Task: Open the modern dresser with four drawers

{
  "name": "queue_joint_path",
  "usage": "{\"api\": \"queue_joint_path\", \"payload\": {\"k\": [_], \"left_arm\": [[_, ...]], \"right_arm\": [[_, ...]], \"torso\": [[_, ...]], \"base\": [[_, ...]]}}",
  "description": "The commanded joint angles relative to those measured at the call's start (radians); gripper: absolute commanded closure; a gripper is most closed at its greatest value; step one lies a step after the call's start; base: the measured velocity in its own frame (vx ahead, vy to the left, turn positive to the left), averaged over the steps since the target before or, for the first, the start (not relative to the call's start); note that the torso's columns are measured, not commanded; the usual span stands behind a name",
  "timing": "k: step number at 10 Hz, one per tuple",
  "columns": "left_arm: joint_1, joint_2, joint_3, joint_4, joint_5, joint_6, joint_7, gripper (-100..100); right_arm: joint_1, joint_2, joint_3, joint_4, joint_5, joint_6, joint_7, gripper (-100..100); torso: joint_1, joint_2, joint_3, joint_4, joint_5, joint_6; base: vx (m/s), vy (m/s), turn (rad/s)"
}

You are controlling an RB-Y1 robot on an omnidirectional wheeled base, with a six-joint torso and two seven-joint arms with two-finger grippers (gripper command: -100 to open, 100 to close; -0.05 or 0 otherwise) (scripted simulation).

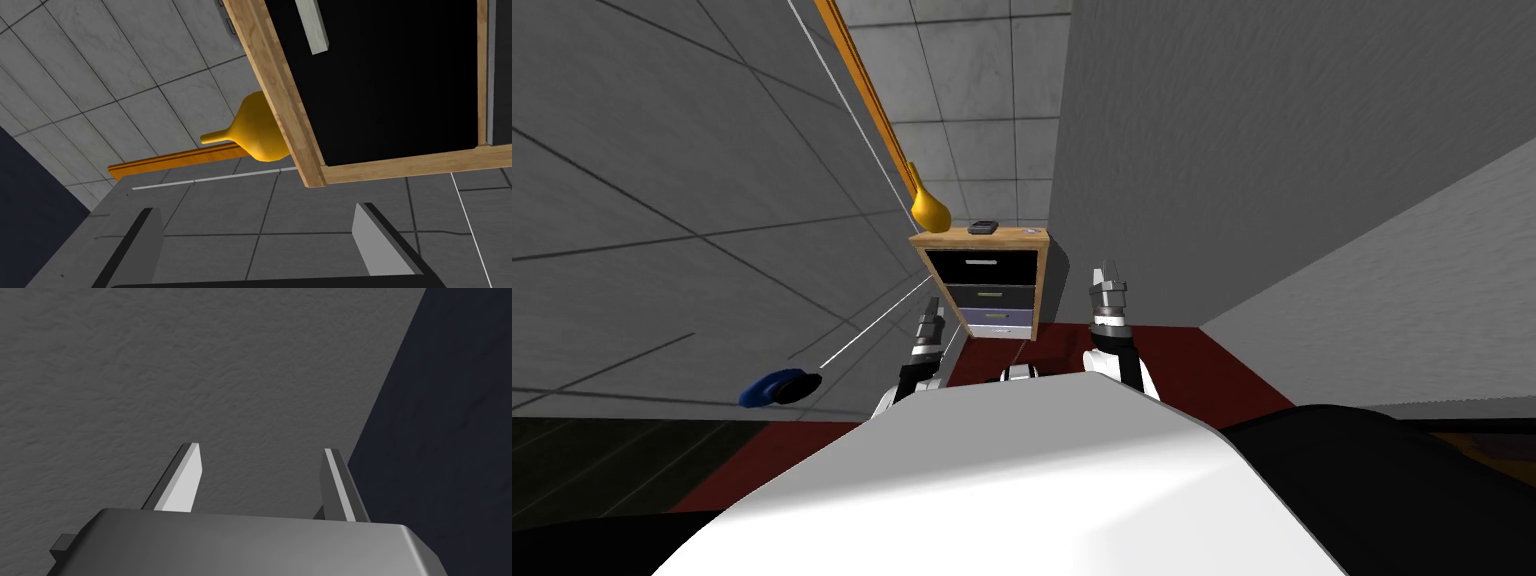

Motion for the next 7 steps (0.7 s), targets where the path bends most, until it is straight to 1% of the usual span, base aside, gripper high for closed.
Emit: {"api": "queue_joint_path", "payload": {"k": [1,7], "left_arm": [[-0.023,0.006,0.000,0.076,-0.005,-0.018,-0.006,-100],[-0.078,0.010,-0.005,0.254,-0.023,-0.057,-0.025,-100]], "right_arm": [[0.000,0.000,0.000,0.000,0.000,0.000,0.000,0],[0.000,0.000,0.000,0.000,0.000,0.000,0.000,0]], "torso": [[0.000,0.000,0.000,0.000,0.000,0.000],[0.001,0.000,0.000,0.000,0.000,0.000]], "base": [[0.093,0.009,-0.023],[0.105,-0.003,-0.027]]}}
